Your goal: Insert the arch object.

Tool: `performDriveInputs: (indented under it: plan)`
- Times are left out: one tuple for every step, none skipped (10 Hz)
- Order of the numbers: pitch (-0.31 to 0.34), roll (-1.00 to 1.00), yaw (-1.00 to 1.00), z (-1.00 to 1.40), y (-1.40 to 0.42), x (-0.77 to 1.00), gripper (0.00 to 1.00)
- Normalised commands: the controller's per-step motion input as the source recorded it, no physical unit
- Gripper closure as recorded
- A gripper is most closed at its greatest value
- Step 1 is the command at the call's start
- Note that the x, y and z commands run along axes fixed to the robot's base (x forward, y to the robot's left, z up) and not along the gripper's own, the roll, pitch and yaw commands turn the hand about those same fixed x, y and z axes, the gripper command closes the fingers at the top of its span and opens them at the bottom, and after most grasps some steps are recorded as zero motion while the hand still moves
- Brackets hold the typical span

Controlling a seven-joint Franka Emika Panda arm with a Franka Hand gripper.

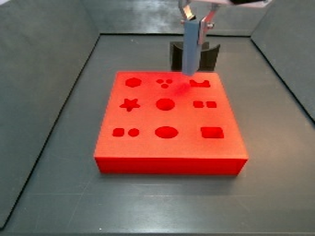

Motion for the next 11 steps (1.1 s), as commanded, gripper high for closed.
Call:
performDriveInputs:
  plan:
    - [0.0, -0.17, -0.97, 0.01, -0.05, 0.02, 1.0]
    - [0.0, -0.17, -0.97, 0.02, -0.06, 0.02, 1.0]
    - [0.0, -0.17, -0.94, 0.0, 0.0, 0.14, 1.0]
    - [-0.01, -0.15, -0.86, -0.07, 0.05, 0.3, 1.0]
    - [-0.053, -0.07, -0.71, -0.24, 0.15, 0.49, 1.0]
    - [-0.066, -0.01, -0.61, -0.3, 0.16, 0.6, 1.0]
    - [0.0, -0.06, -0.74, -0.11, 0.12, 0.44, 1.0]
    - [0.059, -0.09, -0.89, 0.11, 0.0, 0.14, 1.0]
    - [0.076, -0.07, -0.98, 0.23, 0.0, 0.0, 1.0]
    - [0.056, -0.04, -1.0, 0.24, 0.0, 0.0, 1.0]
    - [0.033, 0.0, -1.0, 0.21, 0.0, 0.0, 1.0]
